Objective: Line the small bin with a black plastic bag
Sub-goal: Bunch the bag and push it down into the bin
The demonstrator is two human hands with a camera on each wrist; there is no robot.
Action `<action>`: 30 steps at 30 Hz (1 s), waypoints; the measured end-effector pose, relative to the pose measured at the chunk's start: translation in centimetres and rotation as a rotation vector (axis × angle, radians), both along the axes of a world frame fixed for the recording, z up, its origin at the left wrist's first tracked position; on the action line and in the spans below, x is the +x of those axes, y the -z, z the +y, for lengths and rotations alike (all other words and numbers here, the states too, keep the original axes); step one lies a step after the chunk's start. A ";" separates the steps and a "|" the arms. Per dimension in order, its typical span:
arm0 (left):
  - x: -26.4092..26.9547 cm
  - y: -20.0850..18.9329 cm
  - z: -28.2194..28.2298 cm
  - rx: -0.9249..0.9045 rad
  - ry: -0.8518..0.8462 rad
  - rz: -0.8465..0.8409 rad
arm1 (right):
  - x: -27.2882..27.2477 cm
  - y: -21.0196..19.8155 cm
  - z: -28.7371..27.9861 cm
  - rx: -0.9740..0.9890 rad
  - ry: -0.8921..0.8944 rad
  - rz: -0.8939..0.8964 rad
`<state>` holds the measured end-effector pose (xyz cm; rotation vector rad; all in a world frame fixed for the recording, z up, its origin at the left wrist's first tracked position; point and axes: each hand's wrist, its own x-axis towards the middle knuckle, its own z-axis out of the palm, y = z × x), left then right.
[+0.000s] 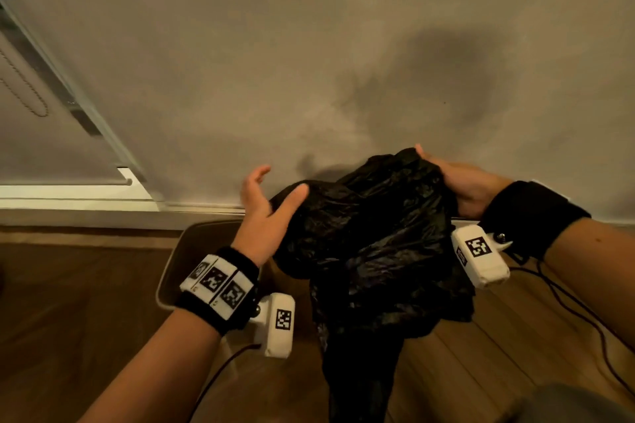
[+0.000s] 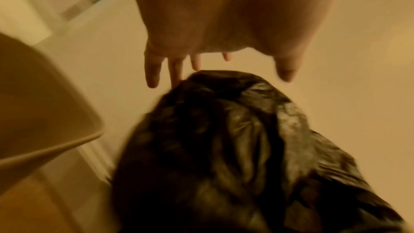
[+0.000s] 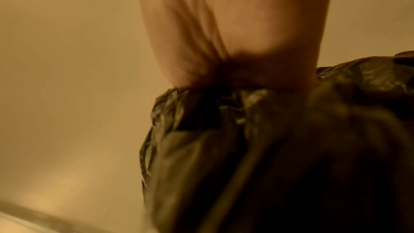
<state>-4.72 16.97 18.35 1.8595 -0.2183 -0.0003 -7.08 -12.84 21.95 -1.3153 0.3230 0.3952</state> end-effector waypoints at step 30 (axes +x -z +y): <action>-0.3 -1.7 -5.5 -0.581 -0.065 0.555 | -1.0 -1.0 4.2 -0.404 0.072 -0.048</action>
